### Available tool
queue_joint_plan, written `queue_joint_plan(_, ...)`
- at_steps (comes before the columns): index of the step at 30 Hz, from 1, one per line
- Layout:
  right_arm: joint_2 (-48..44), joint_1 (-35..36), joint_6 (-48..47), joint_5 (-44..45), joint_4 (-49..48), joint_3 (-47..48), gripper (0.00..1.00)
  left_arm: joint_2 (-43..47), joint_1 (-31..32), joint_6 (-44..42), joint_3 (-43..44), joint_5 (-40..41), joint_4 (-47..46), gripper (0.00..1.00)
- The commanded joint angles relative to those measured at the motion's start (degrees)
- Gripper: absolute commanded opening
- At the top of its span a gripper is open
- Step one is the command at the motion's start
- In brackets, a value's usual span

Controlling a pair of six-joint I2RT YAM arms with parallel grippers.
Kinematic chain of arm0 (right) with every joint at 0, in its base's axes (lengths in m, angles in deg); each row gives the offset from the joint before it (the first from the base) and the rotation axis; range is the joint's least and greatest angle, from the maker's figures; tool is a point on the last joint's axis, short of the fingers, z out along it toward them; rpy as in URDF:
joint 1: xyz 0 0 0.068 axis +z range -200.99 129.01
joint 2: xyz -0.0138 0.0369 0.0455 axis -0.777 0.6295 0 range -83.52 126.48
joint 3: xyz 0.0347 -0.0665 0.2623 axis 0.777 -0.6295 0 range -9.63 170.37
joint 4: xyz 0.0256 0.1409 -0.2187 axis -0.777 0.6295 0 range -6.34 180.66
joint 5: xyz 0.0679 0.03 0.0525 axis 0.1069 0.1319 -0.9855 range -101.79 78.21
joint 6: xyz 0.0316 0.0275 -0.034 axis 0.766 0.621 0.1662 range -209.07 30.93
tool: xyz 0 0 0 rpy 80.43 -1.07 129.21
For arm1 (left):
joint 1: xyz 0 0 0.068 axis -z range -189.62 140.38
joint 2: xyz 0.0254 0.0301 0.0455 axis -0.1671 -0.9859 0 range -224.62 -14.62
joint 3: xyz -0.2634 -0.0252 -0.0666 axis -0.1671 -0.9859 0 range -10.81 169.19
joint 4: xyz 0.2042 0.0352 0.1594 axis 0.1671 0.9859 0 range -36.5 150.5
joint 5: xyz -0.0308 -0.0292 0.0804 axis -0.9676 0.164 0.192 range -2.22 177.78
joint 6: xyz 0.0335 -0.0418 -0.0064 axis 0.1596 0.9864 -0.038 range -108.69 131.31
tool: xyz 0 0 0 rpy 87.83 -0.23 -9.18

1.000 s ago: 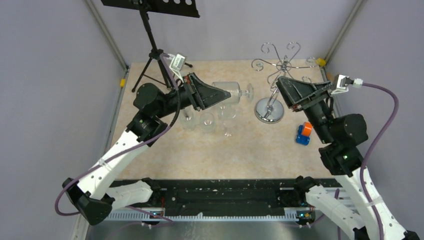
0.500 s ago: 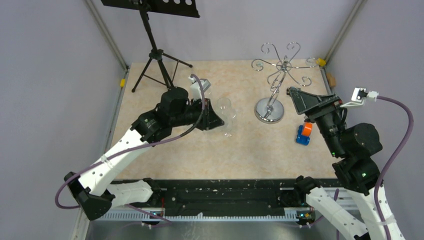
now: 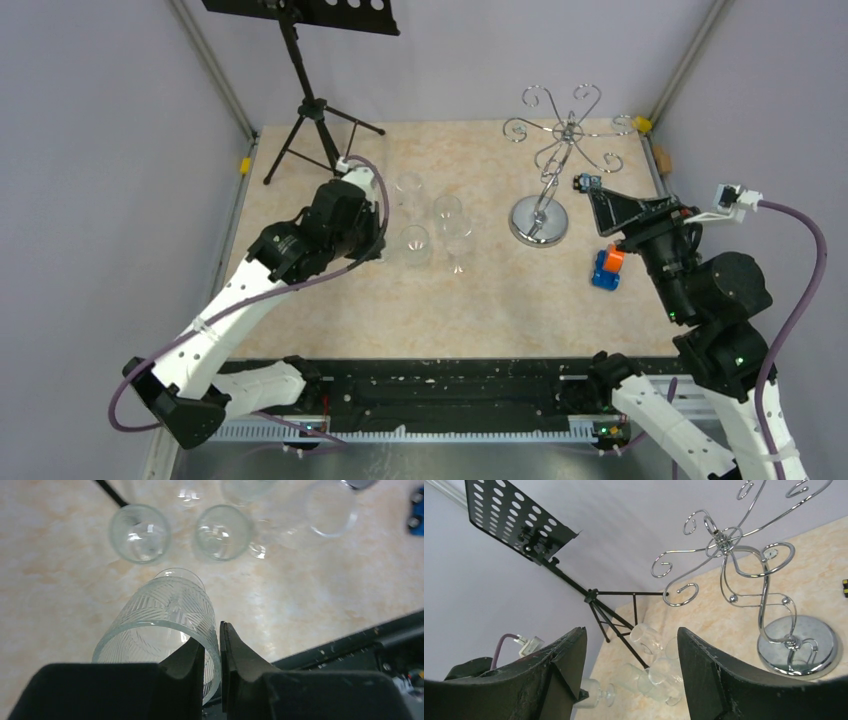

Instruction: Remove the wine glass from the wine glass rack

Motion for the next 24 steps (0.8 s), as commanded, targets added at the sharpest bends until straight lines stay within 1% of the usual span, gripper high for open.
queue_joint_plan(1,-1.46,0.44,-3.69,2.51,0.47,2.38,0.68,2.92,-7.99,0.69,-2.06,5.57,0.76,0.00)
queue_joint_plan(5,-1.89,0.44,-4.58,3.28,1.00,2.27,0.68,1.71,-15.00,1.51,-4.64,6.66,0.32,0.00)
queue_joint_plan(9,-3.02,0.44,-5.52,4.19,0.75,1.00,0.68,-2.76,-20.23,4.10,-6.66,5.56,-1.91,0.00)
queue_joint_plan(17,-7.41,0.44,-9.07,8.70,-0.31,-0.88,0.68,-12.14,-24.08,8.46,-10.32,5.24,-10.65,0.00)
queue_joint_plan(24,-8.53,0.44,-11.12,10.60,-0.32,-0.86,0.68,-18.55,-25.87,8.86,-10.03,5.97,-14.00,0.00)
